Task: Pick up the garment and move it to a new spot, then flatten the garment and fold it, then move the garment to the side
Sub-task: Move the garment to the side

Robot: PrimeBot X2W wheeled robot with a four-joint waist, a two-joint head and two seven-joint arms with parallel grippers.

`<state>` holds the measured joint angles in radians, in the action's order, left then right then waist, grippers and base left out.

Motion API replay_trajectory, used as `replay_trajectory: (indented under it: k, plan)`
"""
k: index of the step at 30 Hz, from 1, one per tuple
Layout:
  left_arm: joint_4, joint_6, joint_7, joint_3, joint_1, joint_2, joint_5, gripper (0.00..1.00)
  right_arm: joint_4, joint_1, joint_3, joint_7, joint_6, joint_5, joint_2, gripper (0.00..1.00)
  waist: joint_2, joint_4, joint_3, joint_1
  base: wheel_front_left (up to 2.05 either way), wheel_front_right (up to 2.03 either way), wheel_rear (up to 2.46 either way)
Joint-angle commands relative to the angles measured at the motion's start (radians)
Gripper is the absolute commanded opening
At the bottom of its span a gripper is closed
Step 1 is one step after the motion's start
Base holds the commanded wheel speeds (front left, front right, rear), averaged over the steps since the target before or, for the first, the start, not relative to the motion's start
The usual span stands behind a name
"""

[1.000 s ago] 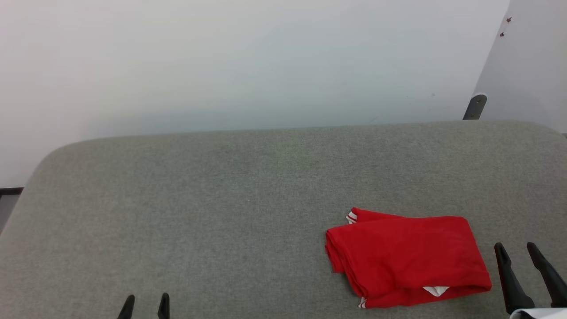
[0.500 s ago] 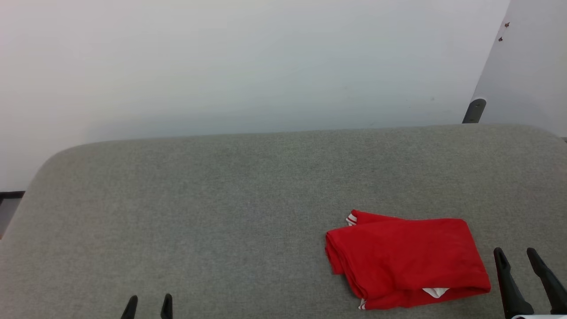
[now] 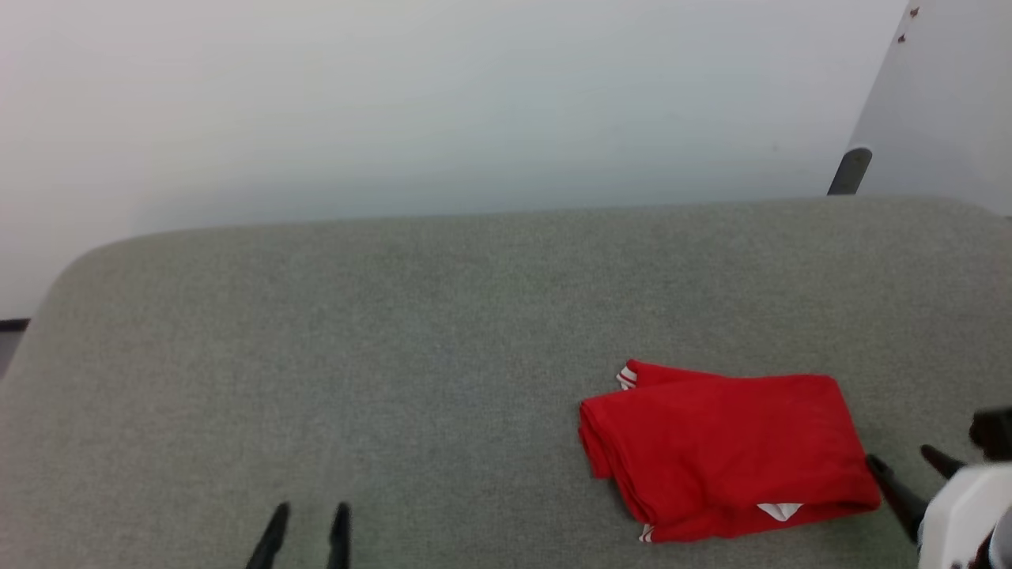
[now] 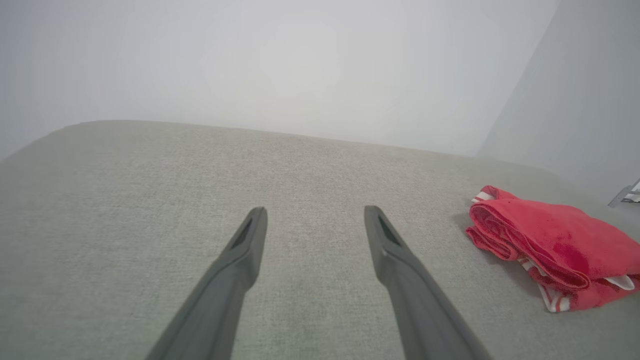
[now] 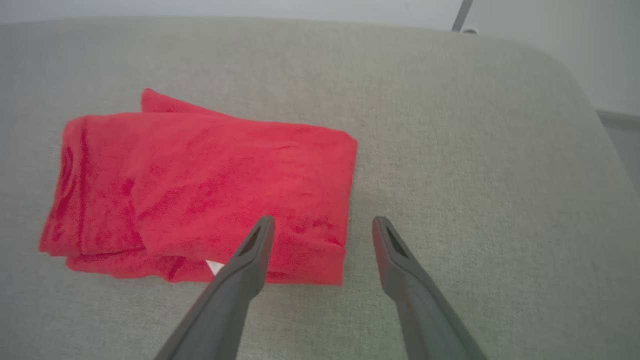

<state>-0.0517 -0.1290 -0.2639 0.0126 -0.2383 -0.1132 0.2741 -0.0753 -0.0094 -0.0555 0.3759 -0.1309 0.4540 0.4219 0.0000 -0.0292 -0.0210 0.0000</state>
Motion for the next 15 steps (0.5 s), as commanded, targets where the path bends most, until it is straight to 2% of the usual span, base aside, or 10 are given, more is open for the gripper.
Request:
replay_trajectory:
  k: [1, 2, 3, 4, 5, 9, 12, 15]
  plan:
    - [-0.007, -0.003, 0.000, 0.017, 0.034, -0.005, 0.006, 1.00, -0.022, -0.056, -0.012, 0.116, 0.001, 0.038, 0.031, 1.00, 0.0000, 0.003, 0.035, 0.0000, 0.00, 0.00, 0.00]
    - [-0.008, -0.003, 0.000, 0.024, 0.053, -0.005, 0.009, 1.00, -0.034, -0.082, -0.023, 0.183, 0.001, 0.057, 0.045, 1.00, 0.0000, 0.006, 0.053, 0.0000, 0.00, 0.00, 0.00]
    - [-0.008, -0.003, 0.000, 0.024, 0.053, -0.005, 0.009, 1.00, -0.034, -0.082, -0.023, 0.183, 0.001, 0.057, 0.045, 1.00, 0.0000, 0.006, 0.053, 0.0000, 0.00, 0.00, 0.00]
    - [-0.010, -0.003, 0.000, 0.038, 0.091, -0.004, 0.011, 1.00, -0.057, -0.142, -0.025, 0.291, 0.001, 0.098, 0.065, 1.00, 0.0000, 0.012, 0.090, 0.0000, 0.00, 0.00, 0.00]
    - [-0.010, -0.003, 0.000, 0.038, 0.091, -0.004, 0.011, 1.00, -0.057, -0.142, -0.025, 0.291, 0.001, 0.098, 0.065, 1.00, 0.0000, 0.012, 0.090, 0.0000, 0.00, 0.00, 0.00]
    - [-0.027, -0.003, 0.000, 0.066, 0.155, -0.006, 0.014, 1.00, -0.144, -0.242, -0.022, 0.442, 0.001, 0.136, 0.070, 1.00, 0.0000, 0.024, 0.144, 0.0000, 0.00, 0.00, 0.00]
    - [-0.036, -0.003, 0.000, 0.084, 0.198, -0.009, 0.017, 1.00, -0.217, -0.301, -0.034, 0.501, 0.001, 0.134, 0.065, 1.00, 0.0000, 0.035, 0.181, 0.0000, 0.00, 0.00, 0.00]
    - [-0.041, -0.003, 0.000, 0.098, 0.233, -0.013, 0.024, 1.00, -0.273, -0.348, -0.057, 0.514, 0.001, 0.143, 0.058, 1.00, 0.0000, 0.044, 0.219, 0.0000, 0.00, 0.00, 0.00]
